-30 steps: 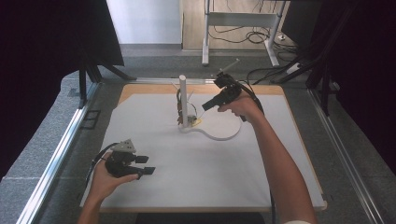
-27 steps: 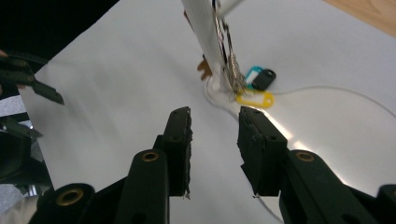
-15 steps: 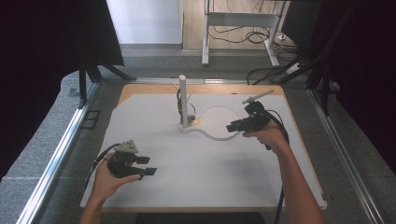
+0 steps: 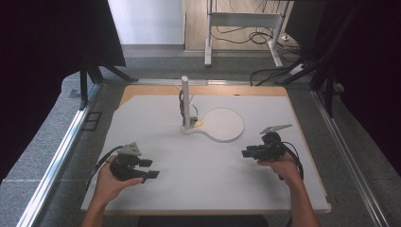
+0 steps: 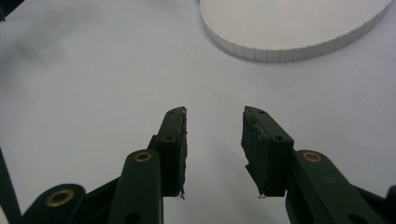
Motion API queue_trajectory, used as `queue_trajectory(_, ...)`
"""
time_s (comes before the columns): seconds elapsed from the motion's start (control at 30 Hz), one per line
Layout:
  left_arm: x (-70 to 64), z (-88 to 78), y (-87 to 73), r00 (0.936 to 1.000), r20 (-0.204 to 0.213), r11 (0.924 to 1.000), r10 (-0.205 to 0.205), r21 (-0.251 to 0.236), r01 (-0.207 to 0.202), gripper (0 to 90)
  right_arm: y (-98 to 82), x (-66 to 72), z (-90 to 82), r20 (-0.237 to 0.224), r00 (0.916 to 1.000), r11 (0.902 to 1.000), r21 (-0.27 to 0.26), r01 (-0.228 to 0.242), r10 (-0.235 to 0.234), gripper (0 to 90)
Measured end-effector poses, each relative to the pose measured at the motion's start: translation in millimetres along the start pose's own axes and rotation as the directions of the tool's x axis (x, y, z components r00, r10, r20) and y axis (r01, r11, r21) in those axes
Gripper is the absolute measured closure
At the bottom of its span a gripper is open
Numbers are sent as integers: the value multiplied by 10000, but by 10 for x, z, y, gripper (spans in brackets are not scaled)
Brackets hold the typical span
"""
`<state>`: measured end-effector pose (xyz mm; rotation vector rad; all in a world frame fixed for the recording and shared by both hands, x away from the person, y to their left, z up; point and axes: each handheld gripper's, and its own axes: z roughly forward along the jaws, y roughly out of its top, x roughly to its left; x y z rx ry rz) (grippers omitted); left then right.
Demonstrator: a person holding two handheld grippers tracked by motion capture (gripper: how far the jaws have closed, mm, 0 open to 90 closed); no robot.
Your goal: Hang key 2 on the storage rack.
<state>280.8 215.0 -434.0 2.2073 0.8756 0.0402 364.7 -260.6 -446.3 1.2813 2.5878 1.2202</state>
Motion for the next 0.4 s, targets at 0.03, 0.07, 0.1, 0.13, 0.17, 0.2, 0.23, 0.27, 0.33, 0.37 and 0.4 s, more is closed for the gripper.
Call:
queue_trajectory(0.03,0,0,1,10000,2,10000,-2,-1,2,434,-22,4,0,39,10000,10000,-40,-4,4,605)
queue_trajectory(0.07,0,1,1,10000,2,10000,6,0,-6,433,-38,6,2,102,9999,10000,-87,-5,6,608)
queue_trajectory(0.1,-1,2,1,10000,-1,10000,6,3,-6,434,-46,7,3,133,9999,9999,-111,-18,19,609)
queue_trajectory(0.13,-1,4,1,10000,3,10000,5,-2,-5,433,-47,6,5,122,9999,10000,-93,-19,20,608)
queue_trajectory(0.17,-2,4,1,10000,4,10000,-8,2,8,433,-45,5,4,128,9999,10000,-88,2,-1,607)
queue_trajectory(0.2,-2,4,0,10000,7,10000,-6,-5,6,433,-44,6,2,143,9999,9999,-120,12,-10,604)
queue_trajectory(0.23,-1,3,0,10000,1,10000,-1,-4,1,433,-42,6,0,157,9999,9998,-174,25,-22,599)
queue_trajectory(0.27,0,3,1,10000,-9,10000,2,9,-2,432,-43,8,2,156,9999,9998,-208,40,-37,589)
queue_trajectory(0.33,4,2,3,10000,1,10000,26,38,-26,429,-48,24,21,266,9995,9997,-176,162,-157,550)
queue_trajectory(0.37,6,1,3,10000,-6,10000,27,24,-27,429,-51,33,29,371,9991,9997,-150,197,-192,533)
queue_trajectory(0.4,8,3,3,10000,-17,10000,24,23,-24,427,-57,39,39,539,9981,9995,-120,298,-291,509)
